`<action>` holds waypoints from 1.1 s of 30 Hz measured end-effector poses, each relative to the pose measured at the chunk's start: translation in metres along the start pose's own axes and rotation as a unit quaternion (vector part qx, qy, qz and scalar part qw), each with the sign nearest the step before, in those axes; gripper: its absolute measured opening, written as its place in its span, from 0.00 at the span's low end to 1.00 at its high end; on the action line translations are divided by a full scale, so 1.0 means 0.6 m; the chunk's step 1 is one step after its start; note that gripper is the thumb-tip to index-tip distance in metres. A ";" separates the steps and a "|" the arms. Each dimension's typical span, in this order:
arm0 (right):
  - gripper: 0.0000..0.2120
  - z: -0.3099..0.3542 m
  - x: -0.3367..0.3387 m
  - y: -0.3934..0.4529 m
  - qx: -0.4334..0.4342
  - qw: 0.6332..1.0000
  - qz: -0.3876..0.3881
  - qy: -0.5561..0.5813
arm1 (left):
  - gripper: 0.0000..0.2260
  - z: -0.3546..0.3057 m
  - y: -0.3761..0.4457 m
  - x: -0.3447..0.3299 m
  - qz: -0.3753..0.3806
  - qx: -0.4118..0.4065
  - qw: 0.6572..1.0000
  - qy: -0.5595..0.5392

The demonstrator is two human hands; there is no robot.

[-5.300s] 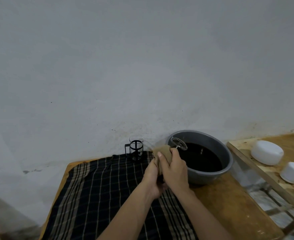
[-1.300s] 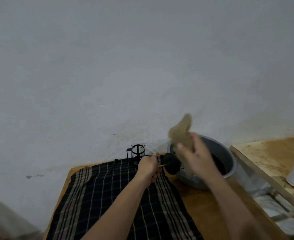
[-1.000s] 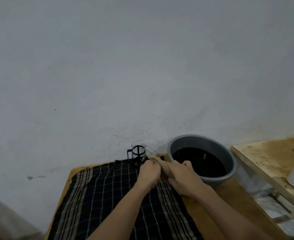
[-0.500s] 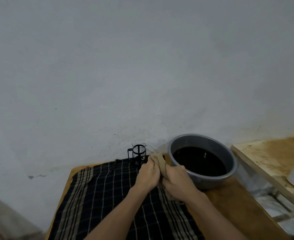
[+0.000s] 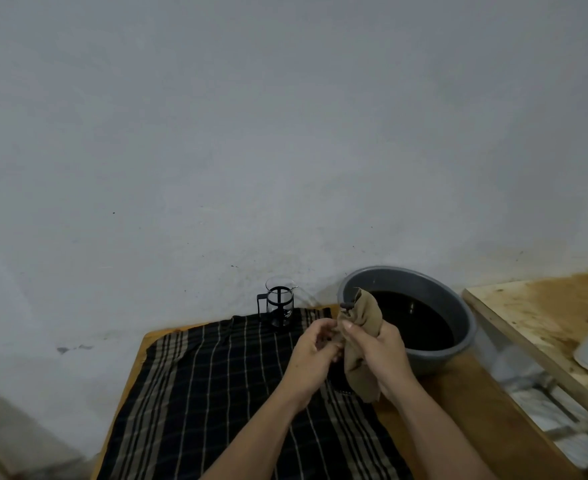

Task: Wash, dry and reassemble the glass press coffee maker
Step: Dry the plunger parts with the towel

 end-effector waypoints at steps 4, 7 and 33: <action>0.05 -0.001 -0.006 -0.005 -0.001 0.999 0.000 0.034 | 0.13 0.012 0.000 -0.012 0.008 0.005 1.000 -0.012; 0.06 0.002 -0.002 -0.007 -0.018 0.995 -0.007 0.102 | 0.14 0.008 0.007 -0.014 0.017 -0.017 1.000 0.010; 0.11 0.019 0.026 0.023 -0.020 0.985 -0.081 -0.150 | 0.09 0.028 0.022 -0.024 0.061 -0.111 0.941 0.313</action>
Point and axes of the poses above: each hand's wrist, its own y-axis towards the middle knuckle, its own x-axis out of the back of the hand, z = x × y, the point moved 7 cm from there along y, towards the middle knuckle, and after that the axes turned 2 degrees about -z, right-handed, at the moved point
